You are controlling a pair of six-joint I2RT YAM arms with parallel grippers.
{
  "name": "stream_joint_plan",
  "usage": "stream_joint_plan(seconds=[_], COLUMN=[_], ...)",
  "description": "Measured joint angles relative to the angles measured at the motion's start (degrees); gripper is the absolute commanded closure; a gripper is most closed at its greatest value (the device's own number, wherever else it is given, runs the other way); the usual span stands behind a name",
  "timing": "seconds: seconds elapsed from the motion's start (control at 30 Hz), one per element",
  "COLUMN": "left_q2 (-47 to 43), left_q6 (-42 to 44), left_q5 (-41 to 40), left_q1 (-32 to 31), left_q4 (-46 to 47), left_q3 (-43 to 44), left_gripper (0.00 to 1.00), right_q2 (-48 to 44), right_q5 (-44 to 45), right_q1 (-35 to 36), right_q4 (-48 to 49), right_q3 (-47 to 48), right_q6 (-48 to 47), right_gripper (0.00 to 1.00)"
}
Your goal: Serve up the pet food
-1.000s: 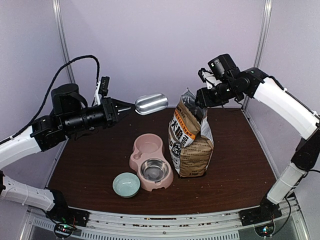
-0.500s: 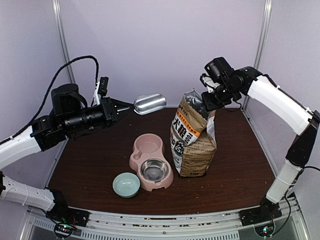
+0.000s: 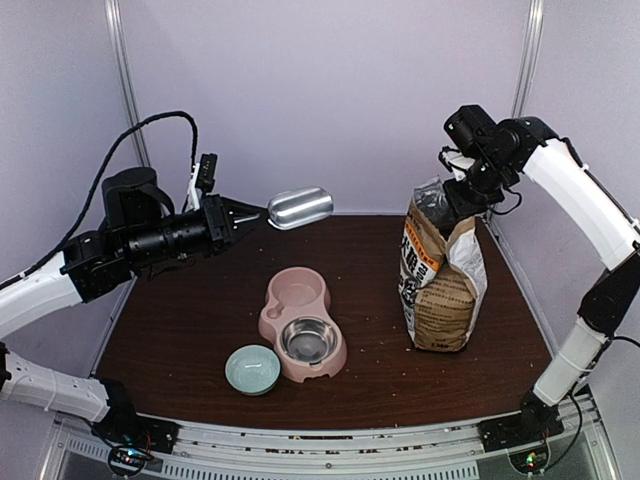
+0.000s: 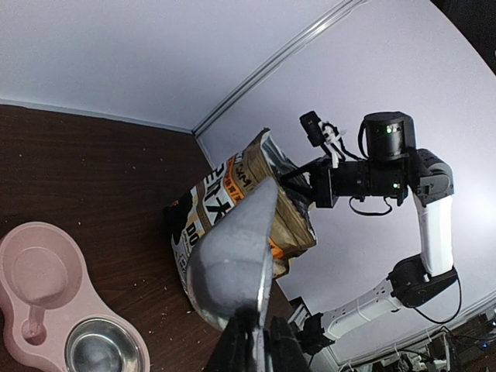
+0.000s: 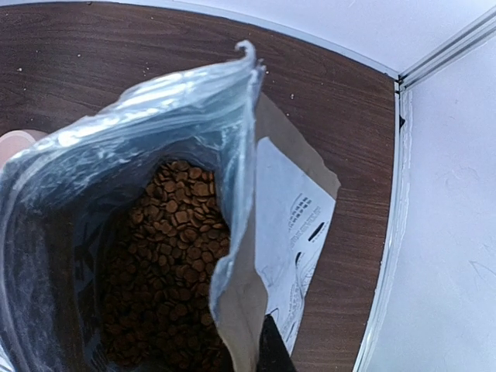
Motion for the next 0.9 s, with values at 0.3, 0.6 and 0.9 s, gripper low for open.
stream_joint_plan(seconds=[0.3,0.6,0.9], left_q2=[-0.4,1.3,6.6], left_q6=[0.6,2.5,7.5], left_q5=[1.0,3.7,1.7], left_q1=[0.0,-0.2,-4.5], left_q4=[-0.9,-6.5,-17.7], left_q3=[0.0,0.0,9.1], left_gripper=[1.00,1.00,1.00], right_q2=[-9.0,-9.2,-9.3], right_q5=[-1.2,-9.3,-11.0], right_q1=[11.5,21.6,23.5], right_q4=[17.1,33.1,36.9], right_q3=[-18.6,-26.2,-28.5], right_q6=[5.8,12.7,14.5], right_gripper=[1.00,1.00,1.00])
